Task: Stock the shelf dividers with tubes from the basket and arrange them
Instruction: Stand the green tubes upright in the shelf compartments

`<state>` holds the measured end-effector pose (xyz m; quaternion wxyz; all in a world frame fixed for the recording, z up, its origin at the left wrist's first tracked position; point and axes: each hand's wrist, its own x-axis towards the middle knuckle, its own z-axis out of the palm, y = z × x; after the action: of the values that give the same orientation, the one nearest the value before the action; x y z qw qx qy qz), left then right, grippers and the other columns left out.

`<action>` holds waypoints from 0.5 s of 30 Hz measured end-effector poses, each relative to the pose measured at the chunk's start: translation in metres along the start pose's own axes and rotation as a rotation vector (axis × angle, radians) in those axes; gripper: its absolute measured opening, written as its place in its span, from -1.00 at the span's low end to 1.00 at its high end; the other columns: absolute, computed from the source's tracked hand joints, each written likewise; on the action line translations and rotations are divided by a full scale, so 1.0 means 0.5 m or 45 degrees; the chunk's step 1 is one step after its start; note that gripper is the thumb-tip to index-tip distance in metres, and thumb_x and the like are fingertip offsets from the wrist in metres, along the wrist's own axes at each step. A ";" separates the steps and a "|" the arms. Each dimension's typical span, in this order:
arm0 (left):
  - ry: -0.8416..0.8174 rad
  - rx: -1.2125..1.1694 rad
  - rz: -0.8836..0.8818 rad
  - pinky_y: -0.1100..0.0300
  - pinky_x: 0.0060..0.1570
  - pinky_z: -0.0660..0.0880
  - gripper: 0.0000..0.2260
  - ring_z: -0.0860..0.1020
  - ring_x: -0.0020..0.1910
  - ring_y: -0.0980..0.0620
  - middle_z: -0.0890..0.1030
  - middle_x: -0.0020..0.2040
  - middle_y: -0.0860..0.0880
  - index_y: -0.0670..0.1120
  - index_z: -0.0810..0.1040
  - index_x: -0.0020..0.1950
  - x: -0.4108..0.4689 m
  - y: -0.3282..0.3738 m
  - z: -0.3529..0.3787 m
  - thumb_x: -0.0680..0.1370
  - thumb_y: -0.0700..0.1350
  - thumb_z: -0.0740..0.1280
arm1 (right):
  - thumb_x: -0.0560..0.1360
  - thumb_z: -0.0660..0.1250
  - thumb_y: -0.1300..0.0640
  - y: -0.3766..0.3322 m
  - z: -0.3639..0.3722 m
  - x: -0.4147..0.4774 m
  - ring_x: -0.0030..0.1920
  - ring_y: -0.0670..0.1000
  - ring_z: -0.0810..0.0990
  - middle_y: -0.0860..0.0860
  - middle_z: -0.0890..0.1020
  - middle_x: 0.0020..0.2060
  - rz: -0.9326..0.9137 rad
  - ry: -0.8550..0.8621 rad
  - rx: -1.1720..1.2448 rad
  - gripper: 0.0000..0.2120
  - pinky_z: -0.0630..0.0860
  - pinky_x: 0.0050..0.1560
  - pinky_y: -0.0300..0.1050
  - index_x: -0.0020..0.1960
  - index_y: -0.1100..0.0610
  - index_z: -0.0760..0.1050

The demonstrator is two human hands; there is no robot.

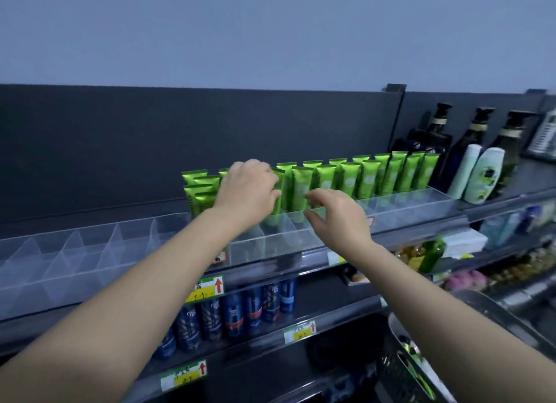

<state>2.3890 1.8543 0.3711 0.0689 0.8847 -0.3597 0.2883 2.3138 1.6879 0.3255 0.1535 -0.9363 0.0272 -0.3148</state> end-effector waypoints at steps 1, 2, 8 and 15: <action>-0.028 0.014 0.039 0.03 0.21 0.34 -0.72 0.45 0.20 -0.06 0.58 0.13 -0.01 -0.08 0.60 0.15 0.005 0.020 0.015 0.57 0.05 0.24 | 0.51 0.32 0.05 0.025 -0.013 -0.013 0.13 0.04 0.52 -0.02 0.61 0.04 0.028 -0.033 -0.069 -0.71 0.51 -0.05 -0.01 0.23 0.03 0.51; -0.053 0.017 0.075 0.03 0.21 0.35 -0.71 0.45 0.21 -0.06 0.57 0.13 -0.01 -0.08 0.58 0.16 0.009 0.040 0.030 0.57 0.05 0.25 | 0.53 0.30 0.04 0.050 -0.025 -0.026 0.17 0.05 0.49 -0.01 0.58 0.08 0.063 -0.076 -0.132 -0.69 0.51 -0.02 0.00 0.26 0.03 0.48; -0.198 0.033 0.312 0.05 0.17 0.36 -0.72 0.43 0.20 -0.08 0.54 0.14 -0.04 -0.08 0.53 0.18 0.016 0.186 0.102 0.56 0.04 0.25 | 0.53 0.26 0.02 0.205 -0.091 -0.111 0.28 0.10 0.38 0.04 0.48 0.21 0.313 -0.289 -0.434 -0.61 0.43 0.14 0.00 0.35 0.02 0.39; -0.331 -0.024 0.421 0.06 0.11 0.35 -0.76 0.43 0.20 -0.10 0.52 0.14 -0.06 -0.09 0.51 0.15 0.009 0.386 0.183 0.57 0.00 0.25 | 0.49 0.29 0.04 0.380 -0.155 -0.237 0.22 0.16 0.41 0.09 0.48 0.15 0.503 -0.488 -0.622 -0.64 0.43 0.09 0.02 0.27 0.06 0.40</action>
<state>2.3034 1.6803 0.2819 -0.0181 0.8426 -0.5087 0.1759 2.1811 1.5038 0.2572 -0.0145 -0.9640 0.2526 -0.0821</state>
